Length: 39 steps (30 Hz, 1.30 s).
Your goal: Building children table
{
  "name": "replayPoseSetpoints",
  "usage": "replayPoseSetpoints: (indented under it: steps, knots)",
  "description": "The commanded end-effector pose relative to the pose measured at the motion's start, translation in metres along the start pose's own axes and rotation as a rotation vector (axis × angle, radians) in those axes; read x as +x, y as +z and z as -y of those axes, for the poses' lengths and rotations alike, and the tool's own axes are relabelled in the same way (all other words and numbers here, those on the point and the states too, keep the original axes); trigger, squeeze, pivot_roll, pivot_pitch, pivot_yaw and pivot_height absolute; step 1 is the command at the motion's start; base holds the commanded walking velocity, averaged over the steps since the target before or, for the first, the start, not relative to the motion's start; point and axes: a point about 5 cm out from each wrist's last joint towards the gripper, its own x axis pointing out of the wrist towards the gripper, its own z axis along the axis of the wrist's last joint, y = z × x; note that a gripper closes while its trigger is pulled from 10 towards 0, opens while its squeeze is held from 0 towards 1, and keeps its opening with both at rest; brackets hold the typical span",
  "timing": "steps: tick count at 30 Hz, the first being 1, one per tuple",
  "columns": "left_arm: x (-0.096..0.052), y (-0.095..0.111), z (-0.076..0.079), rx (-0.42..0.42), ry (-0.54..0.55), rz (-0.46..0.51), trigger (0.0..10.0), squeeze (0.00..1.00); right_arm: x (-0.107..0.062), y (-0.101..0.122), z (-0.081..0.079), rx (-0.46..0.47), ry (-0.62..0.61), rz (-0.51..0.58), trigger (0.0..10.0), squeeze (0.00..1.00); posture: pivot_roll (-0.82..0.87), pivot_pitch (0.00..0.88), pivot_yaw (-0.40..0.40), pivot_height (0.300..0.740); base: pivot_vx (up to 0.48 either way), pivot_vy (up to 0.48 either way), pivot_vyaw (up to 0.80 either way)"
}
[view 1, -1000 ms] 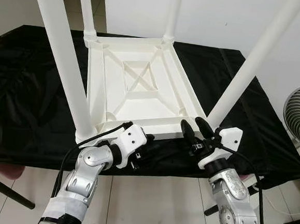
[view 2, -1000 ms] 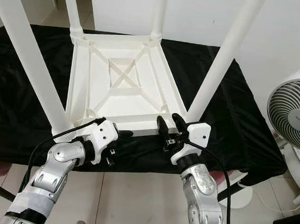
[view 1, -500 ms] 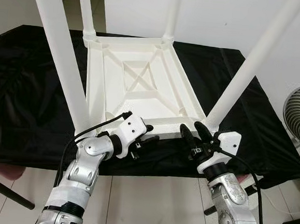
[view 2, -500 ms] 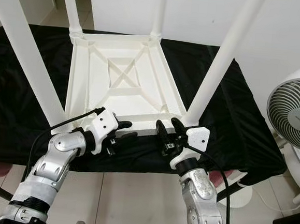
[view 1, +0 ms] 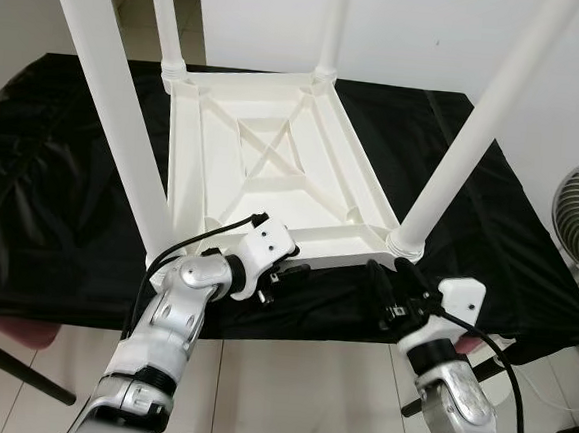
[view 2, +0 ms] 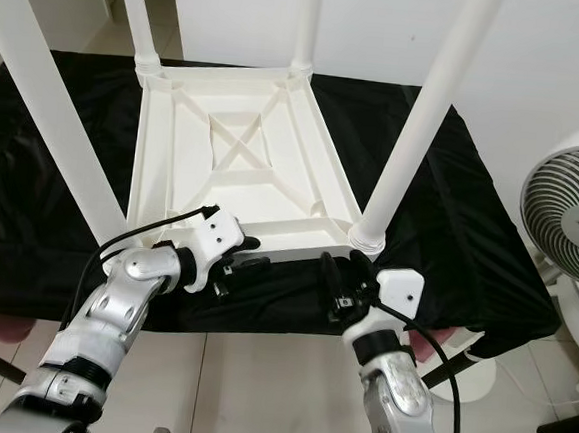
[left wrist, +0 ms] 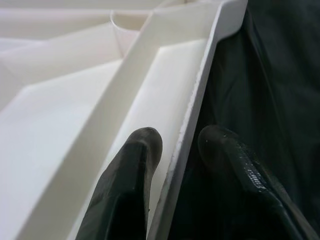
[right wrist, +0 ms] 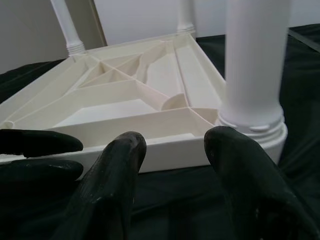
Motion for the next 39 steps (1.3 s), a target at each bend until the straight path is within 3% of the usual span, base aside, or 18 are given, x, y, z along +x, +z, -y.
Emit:
replayPoseSetpoints:
  steps: [1,14,15,16,17,26,30,35,39]
  knots:
    - [-0.003,-0.008,-0.020,-0.009,0.454,-0.046,10.0,0.00,-0.001,0.001,0.001,0.003,-0.010,-0.002,10.0,0.00,-0.03,0.077,0.037,0.740,0.000,0.000,0.00]
    - [0.007,-0.019,-0.029,-0.041,0.477,-0.201,10.0,0.00,-0.009,-0.001,-0.012,0.006,0.017,-0.029,10.0,0.00,-0.05,0.077,0.049,0.740,0.000,0.000,0.00]
    - [0.007,-0.020,-0.030,-0.062,0.483,-0.214,3.1,0.00,-0.009,-0.001,-0.012,0.004,0.016,-0.031,10.0,0.00,-0.05,0.077,0.049,0.740,0.000,0.000,0.00]
    - [0.007,-0.020,-0.030,-0.062,0.483,-0.214,3.1,0.00,-0.009,-0.001,-0.012,0.004,0.016,-0.031,10.0,0.00,-0.05,0.077,0.049,0.740,0.000,0.000,0.00]
    - [0.006,-0.021,-0.033,-0.077,0.498,-0.218,0.0,0.00,-0.008,-0.001,-0.012,0.004,0.013,-0.030,10.0,0.00,-0.05,0.076,0.049,0.740,0.000,0.000,0.00]
    - [0.000,-0.025,-0.041,-0.110,0.566,-0.240,0.0,0.00,-0.006,-0.001,-0.012,0.002,0.010,-0.027,10.0,0.00,-0.04,0.074,0.043,0.740,0.000,0.000,0.00]
    - [-0.010,-0.035,-0.048,-0.133,0.666,-0.292,0.0,0.00,-0.002,-0.001,-0.015,0.006,0.008,-0.025,10.0,0.00,-0.03,0.078,0.036,0.740,0.000,0.000,0.00]
    - [-0.012,-0.035,-0.051,-0.146,0.704,-0.298,0.0,0.00,-0.001,-0.001,-0.015,0.007,0.009,-0.026,10.0,0.00,-0.02,0.081,0.027,0.740,0.000,0.000,0.00]
    - [-0.020,-0.034,-0.055,-0.185,0.831,-0.290,0.0,0.00,0.003,0.000,-0.019,0.008,0.017,-0.021,10.0,0.00,-0.02,0.083,0.022,0.740,0.000,0.000,0.00]
